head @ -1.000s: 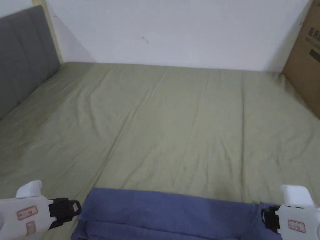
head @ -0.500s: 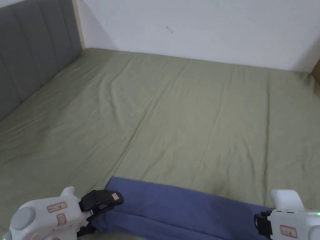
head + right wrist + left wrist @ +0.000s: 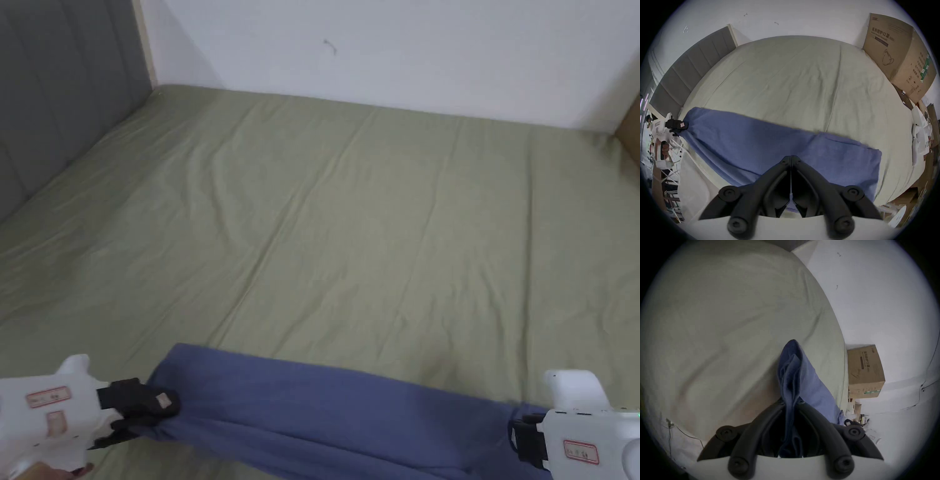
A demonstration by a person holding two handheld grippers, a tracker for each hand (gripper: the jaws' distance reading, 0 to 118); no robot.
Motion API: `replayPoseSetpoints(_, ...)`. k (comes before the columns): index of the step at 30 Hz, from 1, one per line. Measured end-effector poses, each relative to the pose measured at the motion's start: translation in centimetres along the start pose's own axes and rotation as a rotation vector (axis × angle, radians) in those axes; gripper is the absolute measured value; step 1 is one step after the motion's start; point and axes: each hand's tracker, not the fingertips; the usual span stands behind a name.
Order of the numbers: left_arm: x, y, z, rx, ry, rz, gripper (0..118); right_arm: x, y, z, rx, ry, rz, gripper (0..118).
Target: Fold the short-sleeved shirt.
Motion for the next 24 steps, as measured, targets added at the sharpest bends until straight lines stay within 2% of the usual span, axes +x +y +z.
replayPoseSetpoints(2,-0.1,0.4,1.4,0.037,0.030,0.008,5,0.4,-0.3,0.0,-0.004,-0.002,-0.012,0)
replayPoseSetpoints(3,-2.2,2.1,1.3,0.037,0.048,-0.006,5,0.5,-0.4,-0.1,-0.005,-0.005,-0.014,0)
replayPoseSetpoints(7,0.2,1.3,1.5,0.039,0.110,-0.078,5,1.3,-1.1,-0.1,-0.007,-0.006,-0.055,0)
replayPoseSetpoints(11,5.3,1.0,0.8,0.065,0.190,-0.289,5,1.4,-2.0,0.7,-0.010,0.007,-0.095,0)
replayPoseSetpoints(13,8.7,0.4,0.2,0.059,0.170,-0.390,5,1.7,-2.4,1.3,-0.010,0.017,-0.095,0)
replayPoseSetpoints(16,14.9,-2.3,-1.1,0.024,0.117,-0.571,5,2.0,-3.1,2.2,-0.004,-0.021,-0.083,0)
replayPoseSetpoints(19,19.9,-5.9,-3.5,-0.034,0.035,-0.720,5,3.2,-3.7,3.1,0.018,-0.012,-0.136,0)
replayPoseSetpoints(22,22.4,-9.7,-7.6,-0.160,-0.053,-0.840,6,4.3,-4.3,3.9,0.039,-0.020,-0.156,0)
replayPoseSetpoints(24,22.7,-11.9,-10.4,-0.240,-0.037,-0.888,7,4.8,-4.7,4.3,0.042,-0.034,-0.162,0)
